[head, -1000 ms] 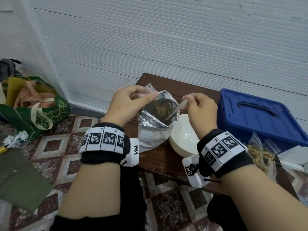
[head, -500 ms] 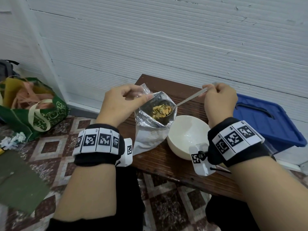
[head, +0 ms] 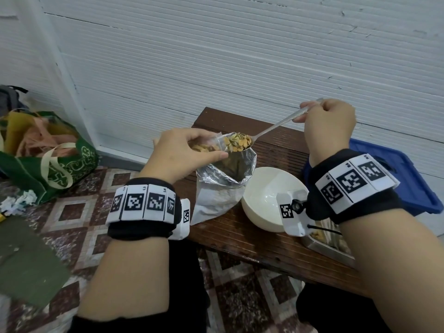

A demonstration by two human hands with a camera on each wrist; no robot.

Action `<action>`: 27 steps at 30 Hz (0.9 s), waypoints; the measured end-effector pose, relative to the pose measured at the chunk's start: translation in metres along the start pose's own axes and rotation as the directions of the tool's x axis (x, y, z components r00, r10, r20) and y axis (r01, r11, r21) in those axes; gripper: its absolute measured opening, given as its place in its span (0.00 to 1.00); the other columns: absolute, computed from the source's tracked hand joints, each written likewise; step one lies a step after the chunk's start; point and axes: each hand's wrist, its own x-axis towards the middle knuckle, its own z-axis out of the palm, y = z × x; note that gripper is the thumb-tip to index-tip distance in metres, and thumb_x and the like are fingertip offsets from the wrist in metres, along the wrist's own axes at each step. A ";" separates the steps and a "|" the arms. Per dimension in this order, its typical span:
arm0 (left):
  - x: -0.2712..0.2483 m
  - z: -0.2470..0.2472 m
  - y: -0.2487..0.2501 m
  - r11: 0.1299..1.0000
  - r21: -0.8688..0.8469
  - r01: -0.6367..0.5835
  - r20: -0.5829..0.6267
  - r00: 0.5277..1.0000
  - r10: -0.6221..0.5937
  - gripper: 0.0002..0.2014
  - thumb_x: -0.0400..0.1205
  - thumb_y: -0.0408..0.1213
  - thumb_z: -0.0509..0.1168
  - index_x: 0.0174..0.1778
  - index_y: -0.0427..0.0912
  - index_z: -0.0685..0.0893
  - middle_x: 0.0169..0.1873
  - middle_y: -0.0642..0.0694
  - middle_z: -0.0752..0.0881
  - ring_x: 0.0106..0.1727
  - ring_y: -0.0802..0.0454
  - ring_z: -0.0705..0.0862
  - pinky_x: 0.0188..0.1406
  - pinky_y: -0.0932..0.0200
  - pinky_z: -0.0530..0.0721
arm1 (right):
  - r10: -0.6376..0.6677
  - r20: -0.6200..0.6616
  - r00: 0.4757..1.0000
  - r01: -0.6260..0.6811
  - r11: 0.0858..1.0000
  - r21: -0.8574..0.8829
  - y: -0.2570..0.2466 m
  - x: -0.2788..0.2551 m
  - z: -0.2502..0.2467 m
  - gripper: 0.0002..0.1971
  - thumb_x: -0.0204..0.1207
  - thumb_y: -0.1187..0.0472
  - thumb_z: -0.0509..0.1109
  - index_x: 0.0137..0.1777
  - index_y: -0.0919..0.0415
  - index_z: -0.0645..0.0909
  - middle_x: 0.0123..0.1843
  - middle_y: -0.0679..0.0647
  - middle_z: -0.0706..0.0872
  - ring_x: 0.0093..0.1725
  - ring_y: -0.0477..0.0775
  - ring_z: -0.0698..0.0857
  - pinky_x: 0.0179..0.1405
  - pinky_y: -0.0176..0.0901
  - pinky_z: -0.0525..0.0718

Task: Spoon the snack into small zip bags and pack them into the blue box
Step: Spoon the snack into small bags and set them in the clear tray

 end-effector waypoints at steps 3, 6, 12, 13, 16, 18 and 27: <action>0.003 0.005 0.001 0.999 0.049 -0.019 0.001 1.000 0.019 0.25 0.51 0.76 0.70 0.41 0.72 0.85 0.41 0.67 0.88 0.56 0.60 0.84 0.70 0.43 0.75 | -0.003 0.033 0.999 0.003 1.000 -0.015 -0.001 -0.003 0.005 0.14 0.78 0.70 0.58 0.45 0.67 0.88 0.34 0.41 0.82 0.27 0.17 0.73 0.25 0.14 0.69; 0.003 0.008 0.005 0.997 0.071 -0.026 0.018 1.000 0.025 0.23 0.50 0.76 0.69 0.38 0.74 0.81 0.39 0.69 0.86 0.55 0.60 0.84 0.68 0.43 0.76 | -0.007 0.057 0.998 0.008 1.000 -0.018 -0.003 -0.005 0.010 0.14 0.80 0.68 0.58 0.46 0.67 0.87 0.32 0.42 0.82 0.28 0.25 0.78 0.26 0.17 0.71; 0.002 0.015 0.015 0.987 0.156 -0.043 -0.037 0.998 0.050 0.20 0.64 0.65 0.74 0.50 0.66 0.83 0.37 0.70 0.80 0.49 0.67 0.74 0.72 0.47 0.65 | -0.042 0.089 0.995 0.042 0.999 0.000 -0.005 -0.011 0.020 0.13 0.80 0.67 0.61 0.41 0.68 0.87 0.31 0.41 0.80 0.29 0.28 0.77 0.34 0.24 0.74; 0.002 0.015 0.016 0.987 0.157 -0.040 -0.042 0.998 0.047 0.21 0.65 0.64 0.74 0.51 0.65 0.84 0.37 0.70 0.79 0.49 0.67 0.73 0.72 0.47 0.65 | -0.060 0.093 0.994 0.059 0.998 0.016 -0.006 -0.012 0.020 0.13 0.80 0.66 0.61 0.42 0.69 0.87 0.31 0.42 0.82 0.28 0.25 0.76 0.30 0.18 0.71; 0.002 0.016 0.015 0.991 0.131 -0.025 -0.063 0.997 0.034 0.19 0.65 0.65 0.74 0.49 0.65 0.83 0.38 0.71 0.79 0.54 0.62 0.77 0.74 0.45 0.65 | -0.122 0.095 0.988 0.116 0.991 0.059 -0.008 -0.016 0.021 0.12 0.83 0.64 0.61 0.47 0.62 0.87 0.37 0.51 0.87 0.30 0.22 0.76 0.32 0.13 0.70; 0.003 0.018 0.012 0.994 0.111 -0.019 -0.079 0.996 0.028 0.19 0.64 0.67 0.74 0.47 0.66 0.82 0.39 0.69 0.82 0.55 0.61 0.81 0.73 0.44 0.68 | -0.181 0.088 0.980 0.171 0.980 0.104 -0.010 -0.019 0.020 0.12 0.83 0.62 0.61 0.49 0.61 0.87 0.37 0.47 0.87 0.36 0.27 0.80 0.39 0.14 0.71; 0.006 0.019 0.003 0.990 -0.136 0.038 -0.238 0.969 -0.070 0.20 0.63 0.69 0.73 0.42 0.62 0.87 0.41 0.61 0.87 0.49 0.61 0.84 0.62 0.46 0.82 | -0.332 -0.169 0.928 0.363 0.910 0.202 -0.009 -0.021 0.004 0.12 0.82 0.65 0.62 0.47 0.70 0.86 0.44 0.40 0.86 0.40 0.32 0.85 0.45 0.28 0.82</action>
